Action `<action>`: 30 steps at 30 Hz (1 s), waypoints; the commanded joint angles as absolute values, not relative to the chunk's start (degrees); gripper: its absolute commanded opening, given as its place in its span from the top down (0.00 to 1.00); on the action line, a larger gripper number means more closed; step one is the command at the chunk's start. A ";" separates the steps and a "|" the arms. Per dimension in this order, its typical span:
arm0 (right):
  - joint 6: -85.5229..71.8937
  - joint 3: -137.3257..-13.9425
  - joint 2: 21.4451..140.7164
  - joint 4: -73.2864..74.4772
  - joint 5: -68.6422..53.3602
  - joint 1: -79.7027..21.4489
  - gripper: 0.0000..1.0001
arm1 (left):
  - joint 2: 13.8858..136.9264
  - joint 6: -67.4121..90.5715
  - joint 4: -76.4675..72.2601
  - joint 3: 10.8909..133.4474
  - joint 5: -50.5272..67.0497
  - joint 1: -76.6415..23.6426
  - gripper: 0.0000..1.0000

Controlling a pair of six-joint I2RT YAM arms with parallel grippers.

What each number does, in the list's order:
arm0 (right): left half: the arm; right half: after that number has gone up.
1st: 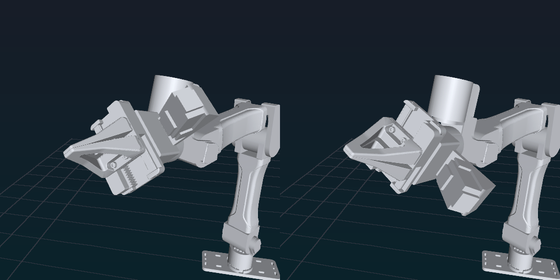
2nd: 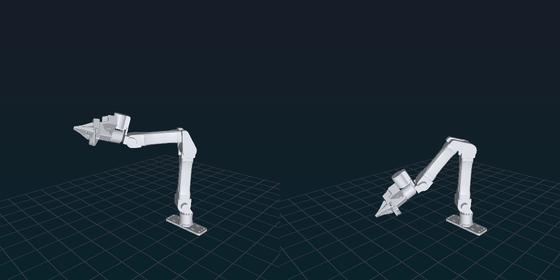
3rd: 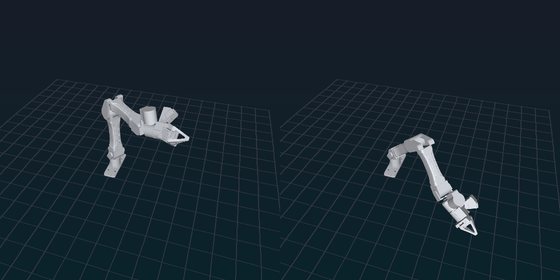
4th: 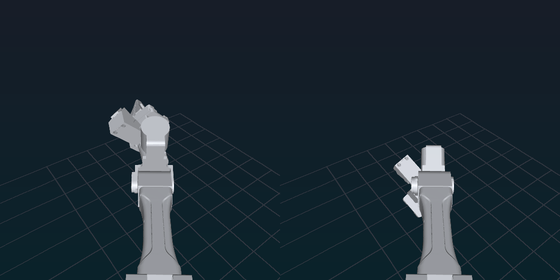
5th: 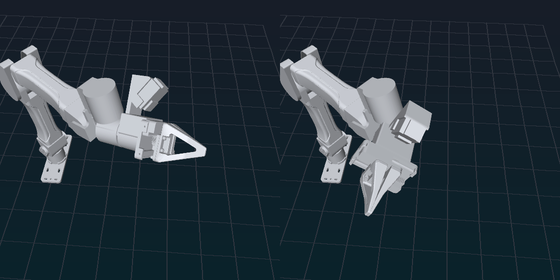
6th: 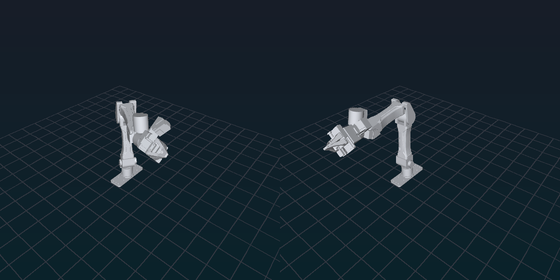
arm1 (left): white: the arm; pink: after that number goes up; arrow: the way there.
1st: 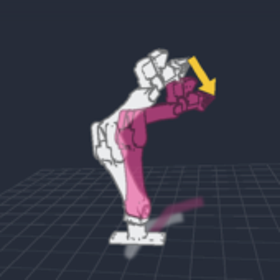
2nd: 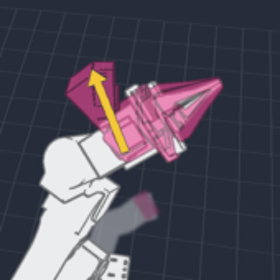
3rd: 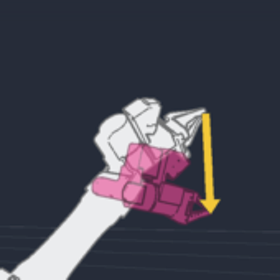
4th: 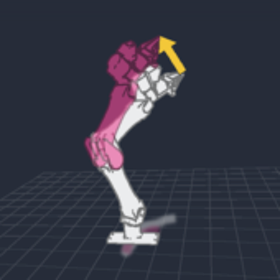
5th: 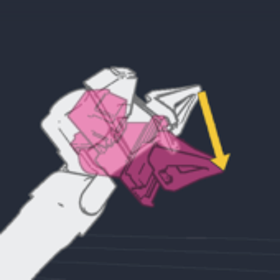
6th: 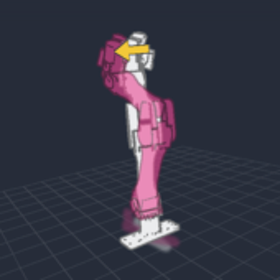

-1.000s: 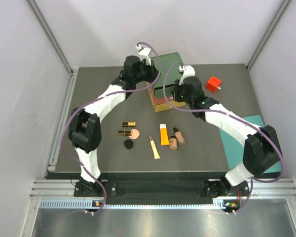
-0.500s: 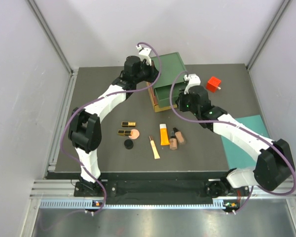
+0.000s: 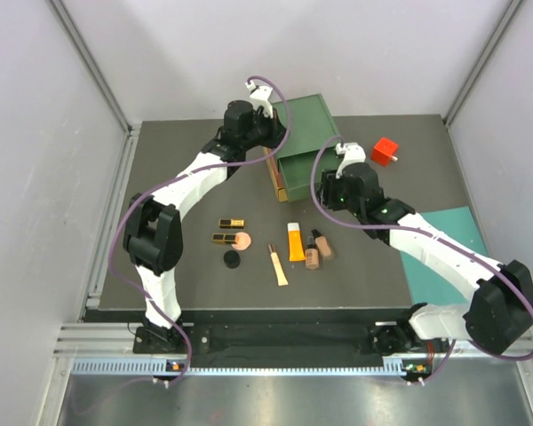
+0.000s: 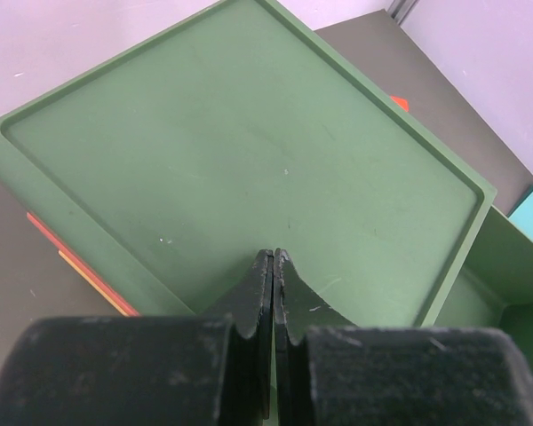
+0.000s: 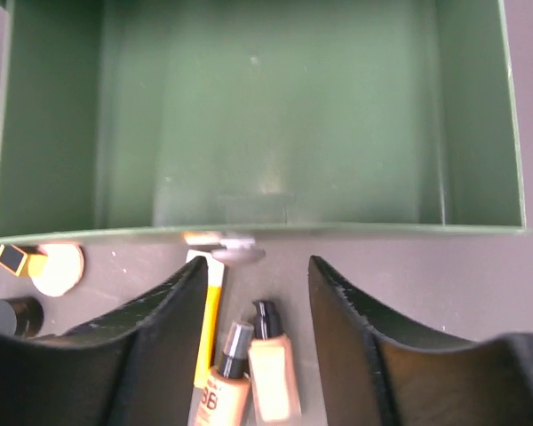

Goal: Organize the makeup

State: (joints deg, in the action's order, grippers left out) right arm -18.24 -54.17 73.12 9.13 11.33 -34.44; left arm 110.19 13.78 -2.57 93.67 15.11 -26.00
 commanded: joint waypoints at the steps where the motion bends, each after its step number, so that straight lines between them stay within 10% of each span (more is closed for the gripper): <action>1: -18.55 -55.99 71.55 11.25 12.48 -35.07 0.48 | 112.41 12.39 3.43 93.43 12.74 -25.93 1.00; 30: -16.70 -41.93 69.96 13.54 6.59 -40.51 0.46 | 112.94 12.22 5.01 92.73 13.01 -25.93 1.00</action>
